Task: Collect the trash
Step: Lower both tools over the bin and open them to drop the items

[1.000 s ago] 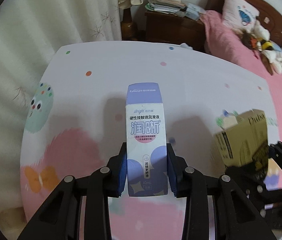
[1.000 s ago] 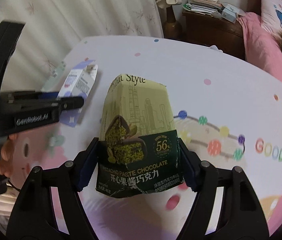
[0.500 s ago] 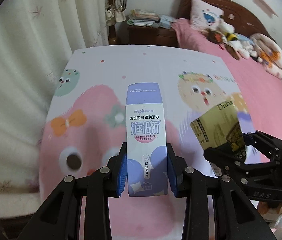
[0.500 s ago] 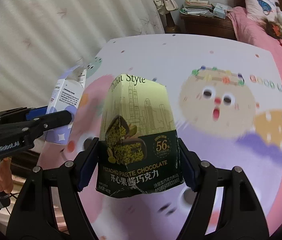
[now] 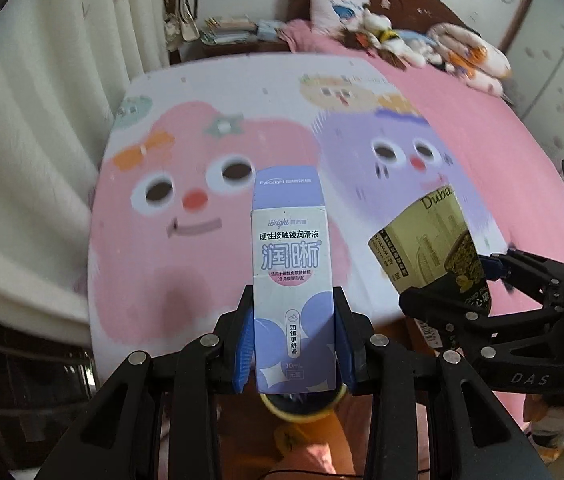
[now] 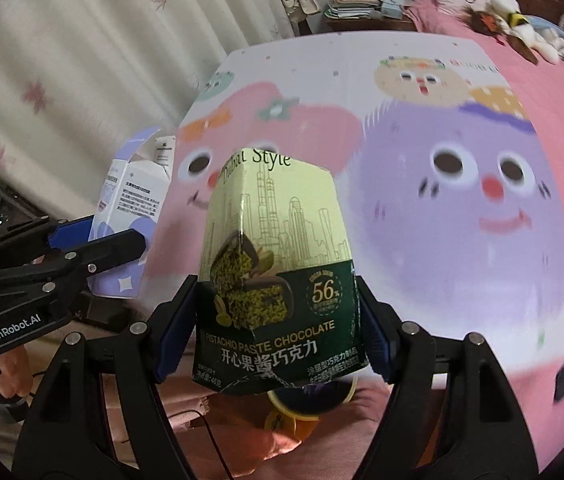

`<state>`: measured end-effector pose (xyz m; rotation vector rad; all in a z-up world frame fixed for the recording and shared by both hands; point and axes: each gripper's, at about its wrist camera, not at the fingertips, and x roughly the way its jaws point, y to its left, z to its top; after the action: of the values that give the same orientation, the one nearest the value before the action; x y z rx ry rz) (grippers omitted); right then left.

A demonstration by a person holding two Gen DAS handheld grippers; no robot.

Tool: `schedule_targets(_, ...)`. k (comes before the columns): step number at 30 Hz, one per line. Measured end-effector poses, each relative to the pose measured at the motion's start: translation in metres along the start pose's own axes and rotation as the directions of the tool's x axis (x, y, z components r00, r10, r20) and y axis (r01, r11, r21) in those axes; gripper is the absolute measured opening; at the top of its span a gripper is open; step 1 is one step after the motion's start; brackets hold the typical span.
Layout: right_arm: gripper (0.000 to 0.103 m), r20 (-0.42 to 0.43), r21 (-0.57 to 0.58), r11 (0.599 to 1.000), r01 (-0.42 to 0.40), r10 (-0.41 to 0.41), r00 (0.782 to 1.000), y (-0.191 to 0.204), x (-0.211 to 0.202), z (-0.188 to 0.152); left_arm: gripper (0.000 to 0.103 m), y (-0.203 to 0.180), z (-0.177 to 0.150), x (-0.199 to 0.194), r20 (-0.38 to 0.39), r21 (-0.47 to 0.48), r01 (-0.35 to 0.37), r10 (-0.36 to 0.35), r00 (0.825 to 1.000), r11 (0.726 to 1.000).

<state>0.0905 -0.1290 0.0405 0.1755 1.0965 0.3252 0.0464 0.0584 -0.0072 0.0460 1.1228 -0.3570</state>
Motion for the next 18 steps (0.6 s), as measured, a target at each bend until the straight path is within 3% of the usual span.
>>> schedule_targets(9, 0.071, -0.119, 0.057, 0.997, 0.053, -0.046, 0.992, 0.024, 0.003, -0.110, 0.034, -0.013, -0.102, 0.020, -0.150, 0.017, 0.054, -0.051, 0.987, 0.998)
schedule_targets(18, 0.071, -0.250, 0.170, 0.979, 0.108, -0.063, 0.966, -0.023, 0.076, -0.190, 0.035, -0.027, -0.171, 0.113, -0.260, 0.003, 0.035, -0.033, 0.965, 0.999)
